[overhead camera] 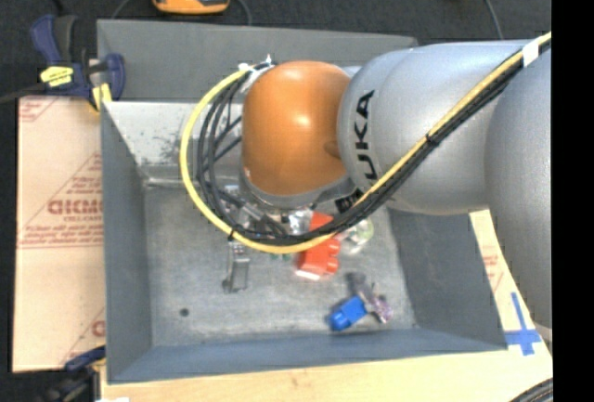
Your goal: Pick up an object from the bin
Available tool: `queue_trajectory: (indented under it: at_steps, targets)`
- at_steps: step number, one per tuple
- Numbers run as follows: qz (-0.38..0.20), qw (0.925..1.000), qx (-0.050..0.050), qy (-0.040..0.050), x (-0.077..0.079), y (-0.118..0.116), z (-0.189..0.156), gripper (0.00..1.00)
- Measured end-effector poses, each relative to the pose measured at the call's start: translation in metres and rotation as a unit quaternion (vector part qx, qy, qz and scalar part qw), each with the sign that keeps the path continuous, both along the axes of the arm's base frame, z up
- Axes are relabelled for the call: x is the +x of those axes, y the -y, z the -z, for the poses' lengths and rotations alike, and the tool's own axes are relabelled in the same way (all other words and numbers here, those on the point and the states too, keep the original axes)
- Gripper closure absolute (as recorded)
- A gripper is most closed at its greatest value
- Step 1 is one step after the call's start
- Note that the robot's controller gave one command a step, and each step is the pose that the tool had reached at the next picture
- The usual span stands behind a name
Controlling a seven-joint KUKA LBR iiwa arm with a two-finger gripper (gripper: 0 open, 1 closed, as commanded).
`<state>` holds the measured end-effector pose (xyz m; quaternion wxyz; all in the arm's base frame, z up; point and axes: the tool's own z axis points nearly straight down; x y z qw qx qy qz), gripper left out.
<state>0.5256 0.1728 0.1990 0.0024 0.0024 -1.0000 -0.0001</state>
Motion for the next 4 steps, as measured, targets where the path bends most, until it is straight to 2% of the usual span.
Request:
queue_trajectory:
  at_steps: [1, 2, 3, 4]
  targets:
    - [-0.022, 0.9997, -0.002, 0.0054, 0.077, 0.083, 0.041, 0.00]
    - [-0.058, 0.9983, -0.001, 0.0050, 0.123, 0.121, 0.080, 0.00]
    - [0.033, 0.9994, 0.001, 0.0062, 0.122, 0.108, 0.073, 0.00]
    - [0.043, 0.9991, 0.002, -0.0014, 0.119, 0.102, 0.124, 0.00]
